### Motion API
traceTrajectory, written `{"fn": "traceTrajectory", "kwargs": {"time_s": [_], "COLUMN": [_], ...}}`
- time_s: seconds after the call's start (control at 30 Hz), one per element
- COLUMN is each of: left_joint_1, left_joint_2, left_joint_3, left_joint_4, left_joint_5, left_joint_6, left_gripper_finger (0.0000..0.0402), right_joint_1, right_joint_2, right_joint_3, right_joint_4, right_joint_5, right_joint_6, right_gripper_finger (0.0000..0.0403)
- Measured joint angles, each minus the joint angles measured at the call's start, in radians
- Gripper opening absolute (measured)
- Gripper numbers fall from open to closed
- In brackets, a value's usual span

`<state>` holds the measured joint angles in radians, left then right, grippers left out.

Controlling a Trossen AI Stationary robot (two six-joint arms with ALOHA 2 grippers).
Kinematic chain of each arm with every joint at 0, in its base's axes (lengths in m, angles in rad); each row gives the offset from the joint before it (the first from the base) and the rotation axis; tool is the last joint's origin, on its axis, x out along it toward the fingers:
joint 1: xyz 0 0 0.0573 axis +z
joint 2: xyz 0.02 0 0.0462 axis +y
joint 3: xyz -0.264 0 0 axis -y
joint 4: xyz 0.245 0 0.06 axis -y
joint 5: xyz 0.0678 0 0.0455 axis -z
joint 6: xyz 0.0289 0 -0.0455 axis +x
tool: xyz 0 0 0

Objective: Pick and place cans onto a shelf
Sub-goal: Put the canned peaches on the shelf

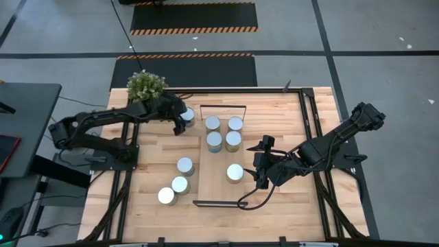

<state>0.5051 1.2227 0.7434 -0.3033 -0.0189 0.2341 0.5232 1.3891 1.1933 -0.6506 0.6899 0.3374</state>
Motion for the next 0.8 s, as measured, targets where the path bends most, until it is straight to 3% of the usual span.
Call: {"fn": "traceTrajectory", "kwargs": {"time_s": [0.23, 0.53, 0.8], "left_joint_1": [-0.066, -0.205, -0.347], "left_joint_2": [-0.105, -0.126, -0.126], "left_joint_3": [0.082, 0.089, 0.089], "left_joint_4": [-0.217, -0.233, -0.135], "left_joint_5": [0.107, 0.359, 0.337], "left_joint_6": [-0.053, -0.079, -0.156], "left_gripper_finger": [0.0328, 0.0328, 0.0328], "right_joint_1": [0.0, 0.0, 0.004], "right_joint_2": [0.0, 0.0, -0.001], "right_joint_3": [0.0, 0.0, 0.0], "right_joint_4": [-0.002, -0.036, -0.11], "right_joint_5": [0.0, 0.0, -0.001], "right_joint_6": [0.002, 0.026, 0.073], "right_gripper_finger": [0.035, 0.035, 0.035]}}
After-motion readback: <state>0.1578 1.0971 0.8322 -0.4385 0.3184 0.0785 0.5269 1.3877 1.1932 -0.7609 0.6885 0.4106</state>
